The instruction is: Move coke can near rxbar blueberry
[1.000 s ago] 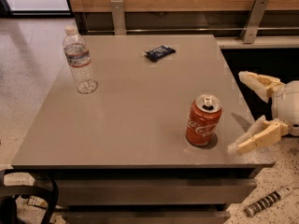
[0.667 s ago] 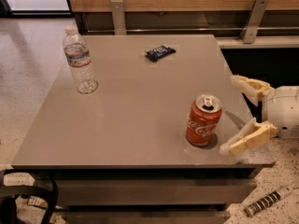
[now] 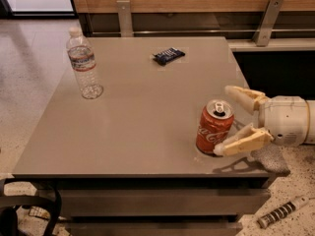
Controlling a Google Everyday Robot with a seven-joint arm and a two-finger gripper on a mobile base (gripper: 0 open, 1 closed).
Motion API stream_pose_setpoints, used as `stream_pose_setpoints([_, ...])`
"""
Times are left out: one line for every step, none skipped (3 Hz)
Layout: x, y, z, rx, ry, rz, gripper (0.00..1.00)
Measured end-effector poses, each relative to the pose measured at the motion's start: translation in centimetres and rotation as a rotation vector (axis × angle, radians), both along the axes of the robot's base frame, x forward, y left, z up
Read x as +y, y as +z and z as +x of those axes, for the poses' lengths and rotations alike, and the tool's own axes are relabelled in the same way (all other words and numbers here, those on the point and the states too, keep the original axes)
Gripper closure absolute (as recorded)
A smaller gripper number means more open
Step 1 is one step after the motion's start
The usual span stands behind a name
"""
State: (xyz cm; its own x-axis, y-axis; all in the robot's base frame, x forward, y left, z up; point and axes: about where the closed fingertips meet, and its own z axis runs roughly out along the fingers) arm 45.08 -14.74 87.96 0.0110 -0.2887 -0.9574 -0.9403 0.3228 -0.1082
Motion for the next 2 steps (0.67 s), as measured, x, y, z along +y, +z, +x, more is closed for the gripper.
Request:
stream_pose_setpoints([0.21,-0.03,0.04,0.0,0.004,0.003,0.34])
stream_pose_setpoints([0.42,0.03,0.03,-0.001,0.008,0.003,0.57])
